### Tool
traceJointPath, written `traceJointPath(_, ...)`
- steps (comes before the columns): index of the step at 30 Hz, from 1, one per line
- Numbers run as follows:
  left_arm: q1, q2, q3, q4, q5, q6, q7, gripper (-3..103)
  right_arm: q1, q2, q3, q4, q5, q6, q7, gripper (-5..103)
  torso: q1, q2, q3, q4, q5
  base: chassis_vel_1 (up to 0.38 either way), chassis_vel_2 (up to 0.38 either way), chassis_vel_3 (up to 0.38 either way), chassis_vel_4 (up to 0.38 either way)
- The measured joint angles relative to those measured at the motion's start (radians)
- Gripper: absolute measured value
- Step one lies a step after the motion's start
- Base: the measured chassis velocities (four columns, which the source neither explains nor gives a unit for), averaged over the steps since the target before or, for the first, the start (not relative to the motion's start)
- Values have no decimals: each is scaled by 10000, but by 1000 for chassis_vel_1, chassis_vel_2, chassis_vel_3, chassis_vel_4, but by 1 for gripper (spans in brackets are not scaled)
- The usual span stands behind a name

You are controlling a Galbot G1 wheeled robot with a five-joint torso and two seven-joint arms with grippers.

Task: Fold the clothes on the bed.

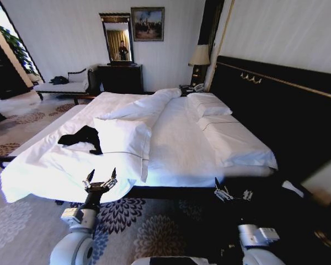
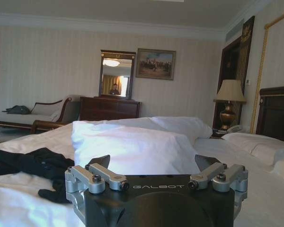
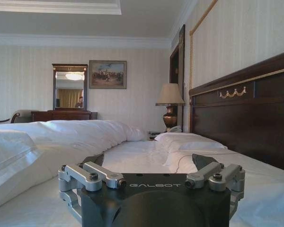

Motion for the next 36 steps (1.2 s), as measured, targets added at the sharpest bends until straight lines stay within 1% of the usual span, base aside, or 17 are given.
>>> traceJointPath(13, -15, 4, -36, 77, 3, -56, -10, 100, 87, 62, -11, -103, -99, 82, -76, 100, -2, 1, -1, 1, -1, -161, 178, 165, -168)
traceJointPath(20, 97, 19, -165, 14, -2, -116, -72, 100, 217, 71, 133, 36, 427, 99, -77, 100, -1, 0, -1, 1, 2, -195, 175, 188, -176)
traceJointPath(23, 196, -141, -167, -55, 7, -172, -113, 100, 354, -19, 124, 68, 773, 245, -77, 100, -1, 1, 0, -2, -1, -181, 168, 169, -192)
traceJointPath(26, 205, -293, -144, -102, -67, -257, -116, 100, 536, -59, 92, 70, 909, 283, -57, 100, 0, 0, 0, 1, -1, -135, 163, 145, -137)
traceJointPath(29, 377, -433, -228, -207, -540, -575, -144, 100, 588, -48, 45, 67, 916, 324, 60, 100, 7, -4, 3, 3, 0, -52, 66, 56, -55)
traceJointPath(31, 579, -461, -371, -354, -1040, -783, -117, 100, 515, -46, -23, 109, 958, 386, 126, 100, 3, -3, 2, 2, 0, 0, 0, 0, 0)
traceJointPath(36, 831, -492, -698, -503, -1329, -948, 30, 100, 435, -23, -146, 138, 753, 561, 63, 100, -14, 5, -5, -1, 2, 0, 0, 0, 0)
